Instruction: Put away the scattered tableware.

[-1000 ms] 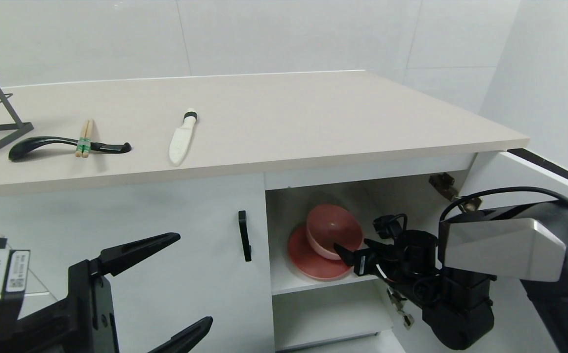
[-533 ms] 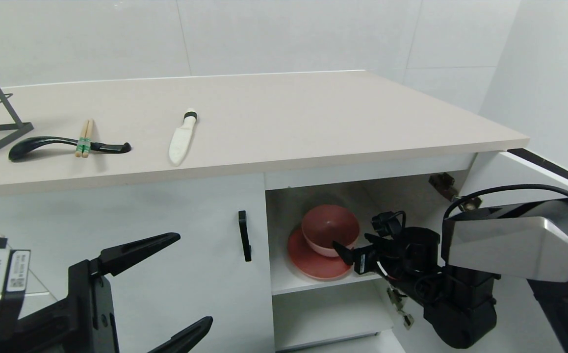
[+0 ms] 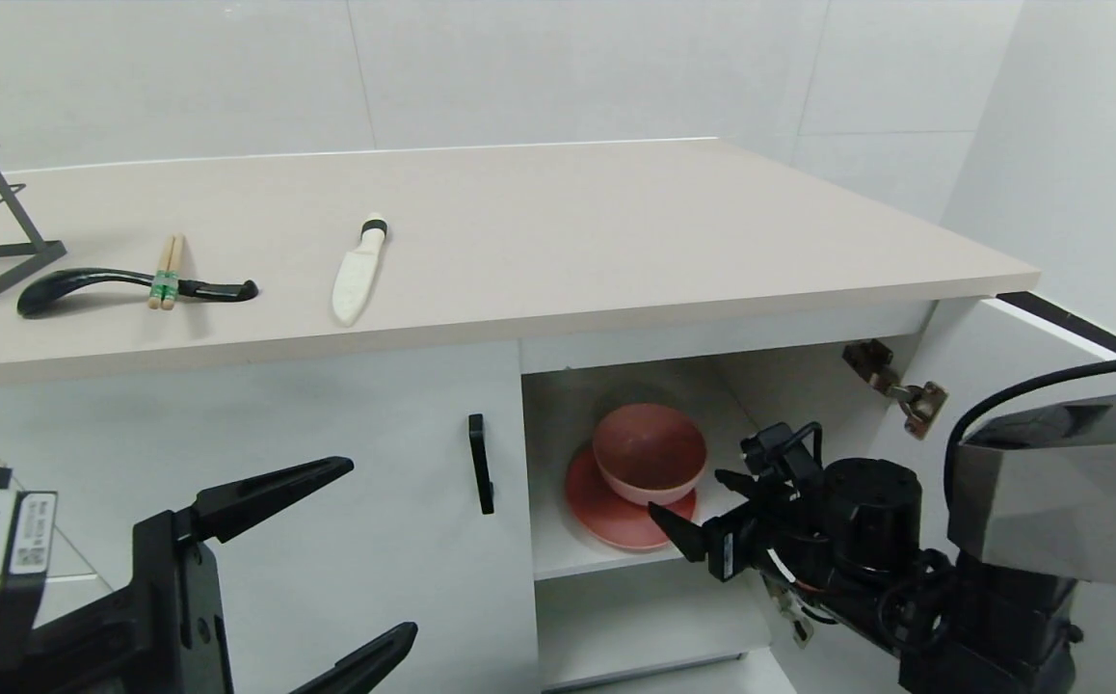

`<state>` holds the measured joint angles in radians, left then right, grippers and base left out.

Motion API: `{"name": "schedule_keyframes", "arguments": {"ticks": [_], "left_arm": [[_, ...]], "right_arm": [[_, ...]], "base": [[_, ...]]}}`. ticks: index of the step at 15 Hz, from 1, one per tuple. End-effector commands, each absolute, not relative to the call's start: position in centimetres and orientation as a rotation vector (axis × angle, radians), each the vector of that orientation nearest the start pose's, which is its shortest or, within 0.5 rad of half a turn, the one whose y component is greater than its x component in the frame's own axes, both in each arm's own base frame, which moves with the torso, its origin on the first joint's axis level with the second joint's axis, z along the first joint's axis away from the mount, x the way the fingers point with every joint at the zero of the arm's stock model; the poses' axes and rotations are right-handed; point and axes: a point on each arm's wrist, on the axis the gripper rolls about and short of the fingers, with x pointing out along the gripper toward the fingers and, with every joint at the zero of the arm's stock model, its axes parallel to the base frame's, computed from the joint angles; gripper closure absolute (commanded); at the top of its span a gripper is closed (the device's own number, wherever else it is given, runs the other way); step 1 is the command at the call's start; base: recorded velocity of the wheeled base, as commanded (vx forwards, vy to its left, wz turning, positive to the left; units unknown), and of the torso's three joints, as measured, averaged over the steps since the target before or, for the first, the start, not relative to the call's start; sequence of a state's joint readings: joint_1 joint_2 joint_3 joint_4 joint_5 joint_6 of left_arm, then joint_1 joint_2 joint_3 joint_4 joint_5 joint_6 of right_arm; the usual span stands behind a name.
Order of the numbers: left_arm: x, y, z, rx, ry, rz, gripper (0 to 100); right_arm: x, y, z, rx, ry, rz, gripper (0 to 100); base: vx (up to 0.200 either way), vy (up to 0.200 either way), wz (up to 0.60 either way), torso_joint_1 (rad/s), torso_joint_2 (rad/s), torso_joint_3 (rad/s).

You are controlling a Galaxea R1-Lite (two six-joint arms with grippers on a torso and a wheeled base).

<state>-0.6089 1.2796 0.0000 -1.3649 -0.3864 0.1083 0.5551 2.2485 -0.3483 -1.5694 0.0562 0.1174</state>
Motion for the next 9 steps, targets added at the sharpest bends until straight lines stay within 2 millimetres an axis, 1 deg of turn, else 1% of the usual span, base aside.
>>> {"name": "schedule_keyframes", "arguments": {"ticks": [1,2,4,6,8,9], "left_arm": [[10.8,-8.5,15.0,0.09,-0.141,-0.989,0],[10.7,-8.5,15.1,0.09,-0.145,-0.989,0],[10.7,-8.5,15.0,0.088,-0.142,-0.988,0],[10.8,-8.5,15.0,0.089,-0.141,-0.986,0],[10.8,-8.5,15.0,0.089,-0.139,-0.986,0],[10.9,-8.4,14.9,0.09,-0.13,-0.976,0]], "right_arm": [[22.7,16.1,4.1,0.035,0.307,0.646,0],[21.8,15.7,4.9,0.037,0.297,0.655,0],[19.0,14.1,7.0,0.04,0.269,0.67,0],[17.2,12.6,7.6,0.001,0.26,0.67,0],[16.3,12.0,8.0,-0.002,0.253,0.669,0],[16.1,11.6,8.9,0.012,0.209,0.66,0]], "base": [[0.0,0.0,0.0,0.0,0.0,0.0],[0.0,0.0,0.0,0.0,0.0,0.0],[0.0,0.0,0.0,0.0,0.0,0.0],[0.0,0.0,0.0,0.0,0.0,0.0],[0.0,0.0,0.0,0.0,0.0,0.0],[0.0,0.0,0.0,0.0,0.0,0.0]]}}
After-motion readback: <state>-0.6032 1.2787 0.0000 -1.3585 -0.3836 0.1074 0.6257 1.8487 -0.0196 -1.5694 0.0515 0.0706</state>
